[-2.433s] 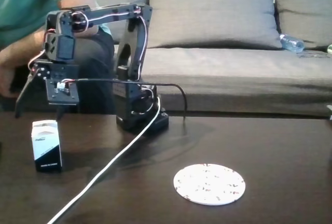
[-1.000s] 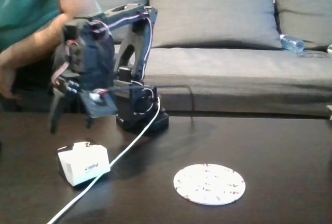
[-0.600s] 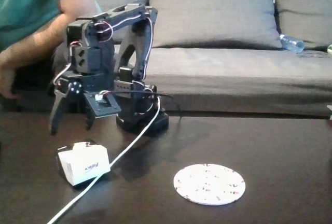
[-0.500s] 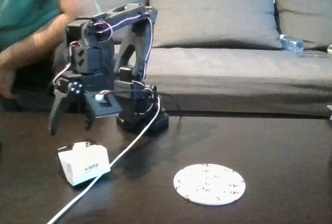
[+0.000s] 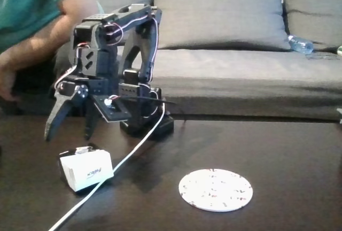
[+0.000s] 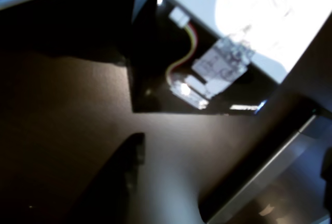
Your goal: Grasp a servo box and put it on the zirlivani.
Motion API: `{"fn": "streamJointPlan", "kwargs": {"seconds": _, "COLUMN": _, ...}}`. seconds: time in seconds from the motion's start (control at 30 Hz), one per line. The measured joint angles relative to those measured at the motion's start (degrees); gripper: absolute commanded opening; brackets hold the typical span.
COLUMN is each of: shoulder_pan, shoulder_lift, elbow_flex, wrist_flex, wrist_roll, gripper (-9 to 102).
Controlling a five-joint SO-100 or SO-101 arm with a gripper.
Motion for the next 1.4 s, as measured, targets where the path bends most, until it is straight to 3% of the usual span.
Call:
{"fn": "streamJointPlan", "kwargs": {"seconds": 0.63, "shoulder_pan": -2.0, "shoulder_lift": 0.0, "elbow_flex": 9.5, "wrist_flex": -11.0, "wrist_roll": 1.1, "gripper": 41}}
{"fn": "streamJointPlan", "kwargs": {"seconds": 1.07, "shoulder_pan": -3.0, "shoulder_lift": -6.2, "elbow_flex": 10.7, "wrist_flex": -16.8, "wrist_roll": 1.1, "gripper": 17}}
{"fn": "streamJointPlan", "kwargs": {"seconds": 1.4, "shoulder_pan": -2.7, "shoulder_lift": -6.2, "elbow_flex": 10.5, "wrist_flex": -16.8, "wrist_roll": 1.1, "gripper": 17}}
